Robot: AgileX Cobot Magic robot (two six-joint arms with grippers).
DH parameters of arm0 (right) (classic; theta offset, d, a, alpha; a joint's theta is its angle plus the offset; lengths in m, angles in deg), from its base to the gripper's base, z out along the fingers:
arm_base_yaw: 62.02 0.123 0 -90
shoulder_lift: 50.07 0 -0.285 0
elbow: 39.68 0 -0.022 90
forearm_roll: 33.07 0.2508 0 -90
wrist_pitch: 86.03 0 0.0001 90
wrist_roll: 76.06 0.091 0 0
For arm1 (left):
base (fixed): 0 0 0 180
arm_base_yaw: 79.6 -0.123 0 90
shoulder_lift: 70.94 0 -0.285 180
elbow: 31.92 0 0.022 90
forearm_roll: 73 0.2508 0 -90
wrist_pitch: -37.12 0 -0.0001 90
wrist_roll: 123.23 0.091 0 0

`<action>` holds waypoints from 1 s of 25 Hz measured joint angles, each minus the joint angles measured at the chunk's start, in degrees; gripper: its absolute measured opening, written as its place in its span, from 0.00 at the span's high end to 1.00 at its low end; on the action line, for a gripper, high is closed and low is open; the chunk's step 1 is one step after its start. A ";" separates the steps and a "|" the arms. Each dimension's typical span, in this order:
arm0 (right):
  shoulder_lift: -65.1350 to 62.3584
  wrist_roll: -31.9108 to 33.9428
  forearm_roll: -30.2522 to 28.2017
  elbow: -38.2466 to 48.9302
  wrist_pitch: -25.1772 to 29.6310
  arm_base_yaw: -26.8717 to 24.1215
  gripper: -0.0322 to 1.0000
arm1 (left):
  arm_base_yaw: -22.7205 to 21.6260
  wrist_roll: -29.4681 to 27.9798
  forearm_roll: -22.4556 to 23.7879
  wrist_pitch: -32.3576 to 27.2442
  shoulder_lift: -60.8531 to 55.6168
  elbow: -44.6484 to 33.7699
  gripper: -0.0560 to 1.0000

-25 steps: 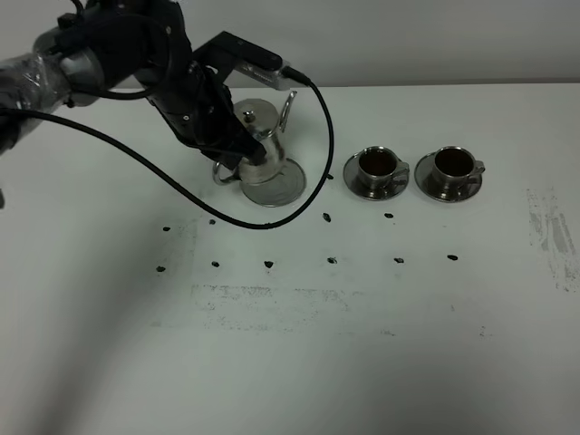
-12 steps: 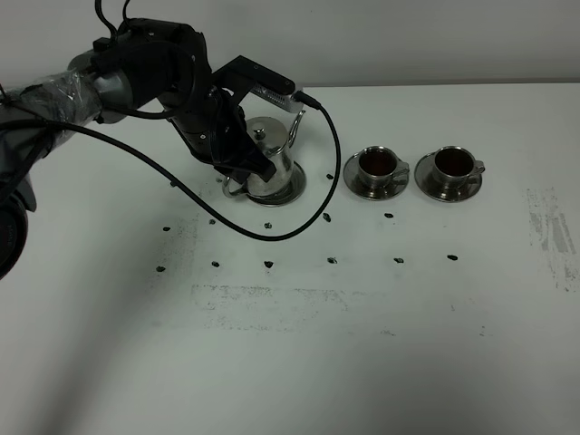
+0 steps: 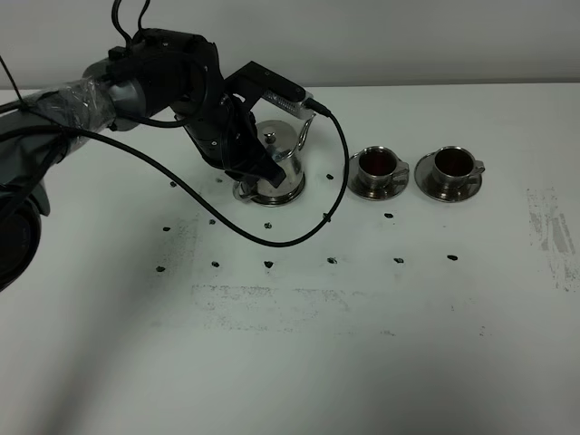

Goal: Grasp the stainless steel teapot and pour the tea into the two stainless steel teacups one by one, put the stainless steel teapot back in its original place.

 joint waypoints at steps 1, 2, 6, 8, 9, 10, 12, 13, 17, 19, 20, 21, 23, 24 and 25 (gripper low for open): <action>0.00 0.00 0.00 0.00 0.00 0.00 0.50 | 0.00 0.00 0.00 0.18 0.07 0.02 0.78; 0.00 0.00 0.00 0.00 0.00 0.00 0.50 | 0.00 0.00 0.00 0.20 0.07 0.02 0.78; 0.00 0.00 0.00 0.00 0.00 0.00 0.50 | 0.00 0.06 0.00 0.20 0.07 0.02 0.78; 0.00 0.00 0.00 0.00 0.00 0.00 0.50 | 0.00 0.06 0.00 0.20 0.07 0.02 0.78; 0.00 0.00 0.00 0.00 0.00 0.00 0.50 | 0.00 0.06 0.00 0.20 0.07 0.02 0.78; 0.00 0.00 0.00 0.00 0.00 0.00 0.50 | 0.00 0.06 0.00 0.20 0.07 0.02 0.78; 0.00 0.00 0.00 0.00 0.00 0.00 0.50 | 0.00 0.06 0.00 0.20 0.07 0.02 0.78; 0.00 0.00 0.00 0.00 0.00 0.00 0.50 | 0.00 0.06 0.00 0.20 0.07 0.02 0.78; 0.00 0.00 0.00 0.00 0.00 0.00 0.50 | 0.00 0.12 0.00 0.33 0.07 0.02 0.73; 0.00 0.00 0.00 0.00 0.00 0.00 0.50 | 0.00 0.12 0.00 0.46 0.07 0.02 0.63; 0.00 0.00 0.00 0.00 0.00 0.00 0.50 | 0.00 0.12 0.00 0.46 0.07 0.02 0.58; 0.00 0.00 0.00 0.00 0.00 0.00 0.50 | 0.00 0.12 0.00 0.46 0.07 0.06 0.53; 0.00 0.00 0.00 0.00 0.00 0.00 0.50 | 0.00 0.12 0.00 0.46 0.07 0.08 0.45; 0.00 0.00 0.00 0.00 0.00 0.00 0.50 | 0.00 0.12 0.00 0.46 0.07 0.08 0.43; 0.00 0.00 0.00 0.00 0.00 0.00 0.50 | 0.00 0.12 -0.05 0.46 0.07 0.13 0.42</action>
